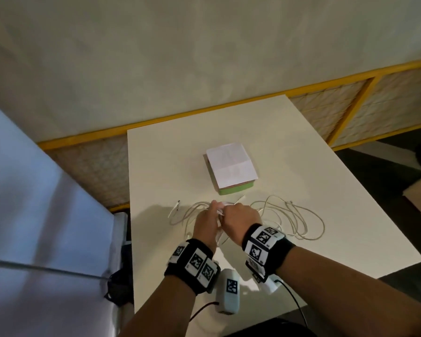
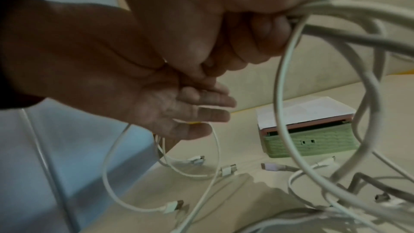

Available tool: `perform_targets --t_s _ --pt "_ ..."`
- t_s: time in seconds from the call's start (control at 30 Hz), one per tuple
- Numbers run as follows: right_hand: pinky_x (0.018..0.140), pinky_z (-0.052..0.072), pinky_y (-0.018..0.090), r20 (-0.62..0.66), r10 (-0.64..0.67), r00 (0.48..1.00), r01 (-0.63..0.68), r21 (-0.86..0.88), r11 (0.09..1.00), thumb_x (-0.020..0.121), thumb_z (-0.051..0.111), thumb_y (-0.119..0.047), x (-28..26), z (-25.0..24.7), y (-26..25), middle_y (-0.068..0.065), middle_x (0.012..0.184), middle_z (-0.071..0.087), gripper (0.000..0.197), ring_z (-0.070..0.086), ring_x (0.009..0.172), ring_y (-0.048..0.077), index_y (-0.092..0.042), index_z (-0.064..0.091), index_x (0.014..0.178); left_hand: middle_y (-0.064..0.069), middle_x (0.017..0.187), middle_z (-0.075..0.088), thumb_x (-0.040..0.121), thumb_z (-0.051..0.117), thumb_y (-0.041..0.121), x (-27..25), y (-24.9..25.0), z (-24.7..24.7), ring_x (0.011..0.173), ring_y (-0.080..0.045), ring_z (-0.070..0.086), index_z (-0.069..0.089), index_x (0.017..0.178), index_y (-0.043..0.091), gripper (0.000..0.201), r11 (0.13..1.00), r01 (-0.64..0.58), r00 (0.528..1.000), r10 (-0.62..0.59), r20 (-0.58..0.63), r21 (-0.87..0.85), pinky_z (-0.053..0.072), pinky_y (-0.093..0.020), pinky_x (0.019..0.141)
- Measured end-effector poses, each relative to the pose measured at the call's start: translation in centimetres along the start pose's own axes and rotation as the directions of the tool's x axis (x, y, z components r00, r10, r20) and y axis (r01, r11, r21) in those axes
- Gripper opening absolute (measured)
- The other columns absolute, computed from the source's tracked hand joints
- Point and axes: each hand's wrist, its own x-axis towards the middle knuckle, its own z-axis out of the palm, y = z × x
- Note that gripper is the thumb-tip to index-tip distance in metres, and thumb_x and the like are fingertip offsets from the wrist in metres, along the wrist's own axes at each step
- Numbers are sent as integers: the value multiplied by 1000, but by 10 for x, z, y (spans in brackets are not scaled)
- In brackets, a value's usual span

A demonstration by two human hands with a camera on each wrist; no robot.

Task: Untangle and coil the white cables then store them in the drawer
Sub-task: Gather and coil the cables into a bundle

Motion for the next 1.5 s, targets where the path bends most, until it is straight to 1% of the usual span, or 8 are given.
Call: perform_targets --t_s 0.17,0.37,0.57,0.77,0.93,1.17,1.3,1.5 --pt "79 49 41 -62 -74 995 83 164 983 89 40 -28 -5 -4 1 17 105 66 38 63 94 37 -14 43 124 -9 89 76 100 38 23 1 12 7 81 -22 68 53 65 12 40 975 -141 990 135 -46 -174 51 -29 74" --pt "77 43 32 -76 -261 962 272 255 928 82 59 -41 -3 -14 35 7 89 70 30 63 83 30 -14 58 95 -1 51 62 102 33 28 3 39 -12 68 -20 72 42 67 15 38 829 -165 983 186 -15 -534 52 -35 71" --pt "103 37 30 19 -204 979 170 481 860 80 62 -27 -6 -6 71 4 133 52 54 50 120 20 -20 47 131 1 44 48 102 33 30 2 50 -20 56 -22 69 44 67 16 39 779 -144 988 144 -49 -611 49 -48 87" --pt "115 21 30 -23 -60 998 64 374 925 88 29 -21 -11 3 85 14 153 27 61 28 141 24 -9 19 146 3 43 46 103 32 33 9 55 -38 64 -19 72 43 66 18 42 707 -129 992 100 -82 -696 51 -49 84" --pt "85 46 38 121 241 963 -267 312 912 96 30 -16 -9 17 122 26 116 61 50 60 101 37 -14 21 145 5 41 43 103 31 33 12 62 -60 53 -16 65 43 63 18 44 629 -158 987 95 -126 -762 51 -51 80" --pt "45 43 17 204 321 925 -380 478 792 93 49 -22 -5 19 167 1 57 63 15 58 49 15 -12 60 87 7 40 34 103 31 27 13 73 -79 36 -10 41 38 62 18 43 590 -213 977 142 -160 -778 51 -43 78" --pt "45 42 21 159 420 894 -442 467 766 85 63 -35 -6 8 184 0 40 57 24 58 42 17 -13 67 79 9 41 29 102 30 25 16 72 -85 34 -8 30 37 62 20 41 591 -215 977 130 -171 -778 42 -27 64" --pt "72 36 27 137 349 927 -375 322 869 85 59 -43 -2 14 189 6 82 59 22 54 81 24 -22 60 81 9 41 29 102 31 23 21 67 -81 34 -8 29 36 62 20 40 584 -250 968 126 -218 -772 40 -22 50"
